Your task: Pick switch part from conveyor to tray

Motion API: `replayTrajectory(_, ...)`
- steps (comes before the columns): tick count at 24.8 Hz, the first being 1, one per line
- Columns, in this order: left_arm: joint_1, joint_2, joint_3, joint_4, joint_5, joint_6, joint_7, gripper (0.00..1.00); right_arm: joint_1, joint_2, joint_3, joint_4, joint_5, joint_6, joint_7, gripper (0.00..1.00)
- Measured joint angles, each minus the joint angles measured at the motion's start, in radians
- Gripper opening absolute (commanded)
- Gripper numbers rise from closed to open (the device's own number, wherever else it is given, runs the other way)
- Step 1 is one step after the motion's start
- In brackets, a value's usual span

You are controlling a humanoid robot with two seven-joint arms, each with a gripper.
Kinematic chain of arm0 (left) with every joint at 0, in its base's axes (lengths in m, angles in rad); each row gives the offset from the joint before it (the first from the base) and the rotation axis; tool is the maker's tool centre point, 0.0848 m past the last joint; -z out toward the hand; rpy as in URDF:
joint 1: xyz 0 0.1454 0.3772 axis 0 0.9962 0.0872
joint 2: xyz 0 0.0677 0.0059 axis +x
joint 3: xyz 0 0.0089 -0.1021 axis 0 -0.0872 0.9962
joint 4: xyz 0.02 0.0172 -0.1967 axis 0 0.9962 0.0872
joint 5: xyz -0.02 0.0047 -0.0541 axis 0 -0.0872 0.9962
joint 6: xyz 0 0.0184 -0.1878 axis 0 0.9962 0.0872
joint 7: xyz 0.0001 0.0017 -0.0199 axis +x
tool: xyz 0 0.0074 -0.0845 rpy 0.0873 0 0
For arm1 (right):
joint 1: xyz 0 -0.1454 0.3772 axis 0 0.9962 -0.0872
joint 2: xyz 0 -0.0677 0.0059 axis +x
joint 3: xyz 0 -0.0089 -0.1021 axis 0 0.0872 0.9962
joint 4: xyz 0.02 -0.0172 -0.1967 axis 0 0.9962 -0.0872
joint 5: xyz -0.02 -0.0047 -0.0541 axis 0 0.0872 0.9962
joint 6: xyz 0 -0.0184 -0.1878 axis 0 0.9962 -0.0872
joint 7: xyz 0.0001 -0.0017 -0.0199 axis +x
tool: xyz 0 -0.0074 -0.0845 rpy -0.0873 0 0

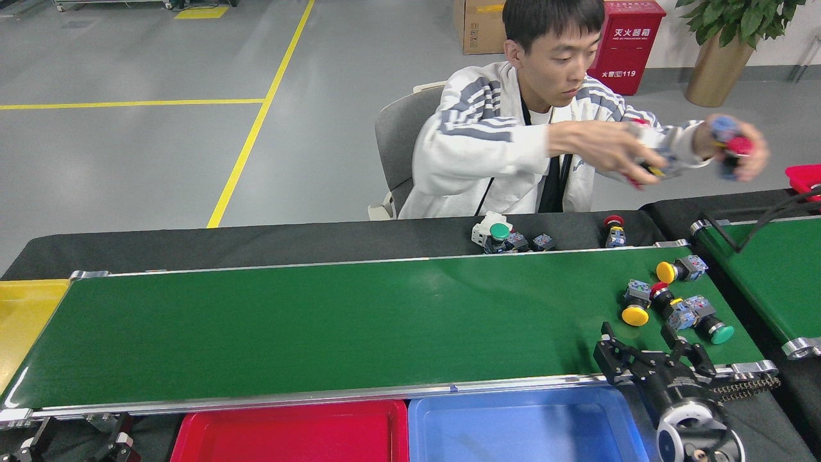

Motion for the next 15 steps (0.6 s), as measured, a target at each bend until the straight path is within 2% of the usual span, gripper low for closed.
replayTrajectory(10,-0.009,0.002,-0.001,0.007,-0.001,-0.004,0.000,1.00,-0.086,0.001,0.063,0.161,0.000,0.025,-0.051,0.99)
replayTrajectory(11,-0.012,0.002,-0.001,0.009,-0.002,-0.004,0.000,1.00,-0.095,0.006,0.068,0.172,0.000,0.027,-0.054,0.94)
replayTrajectory(14,-0.017,0.002,-0.007,0.012,-0.002,-0.004,0.000,1.00,-0.113,0.026,0.079,0.195,-0.006,0.032,-0.055,0.54)
replayTrajectory(15,-0.017,0.002,-0.011,0.013,-0.002,-0.004,0.000,1.00,-0.116,0.026,0.085,0.201,-0.008,0.031,-0.055,0.36)
